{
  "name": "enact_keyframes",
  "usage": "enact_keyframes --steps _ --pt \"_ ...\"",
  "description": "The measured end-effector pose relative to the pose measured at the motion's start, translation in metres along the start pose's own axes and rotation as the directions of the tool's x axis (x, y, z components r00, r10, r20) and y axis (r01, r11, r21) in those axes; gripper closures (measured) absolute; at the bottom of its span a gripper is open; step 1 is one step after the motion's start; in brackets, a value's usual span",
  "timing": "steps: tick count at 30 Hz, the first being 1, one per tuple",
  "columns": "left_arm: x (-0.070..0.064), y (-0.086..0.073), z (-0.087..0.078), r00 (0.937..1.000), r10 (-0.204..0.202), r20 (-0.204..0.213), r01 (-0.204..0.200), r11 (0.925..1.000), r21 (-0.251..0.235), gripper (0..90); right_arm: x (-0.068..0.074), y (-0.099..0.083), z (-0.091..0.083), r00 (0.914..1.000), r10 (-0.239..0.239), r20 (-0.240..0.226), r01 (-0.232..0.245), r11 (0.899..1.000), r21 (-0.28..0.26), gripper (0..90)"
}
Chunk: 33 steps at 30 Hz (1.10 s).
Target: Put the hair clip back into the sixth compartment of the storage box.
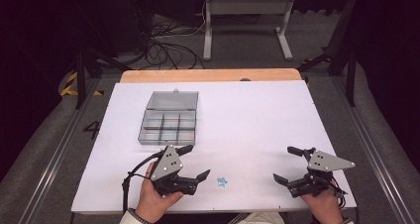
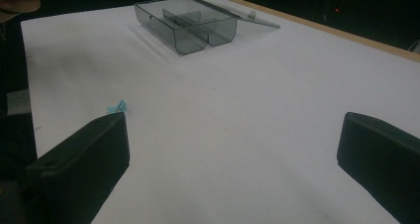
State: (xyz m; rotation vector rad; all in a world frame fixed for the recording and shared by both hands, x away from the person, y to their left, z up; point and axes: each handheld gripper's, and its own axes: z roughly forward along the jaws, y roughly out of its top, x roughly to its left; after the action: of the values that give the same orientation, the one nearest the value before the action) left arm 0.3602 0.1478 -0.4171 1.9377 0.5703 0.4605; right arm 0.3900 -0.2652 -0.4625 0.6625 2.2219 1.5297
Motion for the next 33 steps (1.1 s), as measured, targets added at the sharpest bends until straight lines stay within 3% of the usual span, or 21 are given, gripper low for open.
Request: enact_keyframes --steps 10,16,20,28,33 --pt "-0.004 0.002 0.007 0.9999 0.011 0.013 -0.011 0.9999 0.007 17.1 0.000 0.000 0.000 1.0000 0.000 -0.003 0.000 1.000 -0.001 0.8" --pt "-0.005 0.000 0.009 0.9991 0.043 0.002 -0.043 0.9990 0.014 17.4 0.000 0.000 -0.001 1.0000 -0.001 -0.004 0.001 1.000 -0.005 0.8" --pt "-0.004 0.000 0.015 0.9983 0.006 0.059 -0.008 0.9995 0.031 20.3 0.000 0.000 -0.001 1.0000 -0.001 -0.006 0.001 1.000 -0.005 0.8" --pt "0.000 -0.002 0.029 0.9921 -0.055 0.113 0.044 0.9945 0.094 25.6 0.000 0.000 -0.001 0.9999 0.003 -0.014 -0.003 1.000 -0.012 0.8" --pt "-0.001 -0.004 0.039 0.9913 -0.051 0.121 0.036 0.9917 0.124 26.6 0.000 0.000 -0.001 0.9999 0.003 -0.017 -0.003 1.000 -0.014 0.8"
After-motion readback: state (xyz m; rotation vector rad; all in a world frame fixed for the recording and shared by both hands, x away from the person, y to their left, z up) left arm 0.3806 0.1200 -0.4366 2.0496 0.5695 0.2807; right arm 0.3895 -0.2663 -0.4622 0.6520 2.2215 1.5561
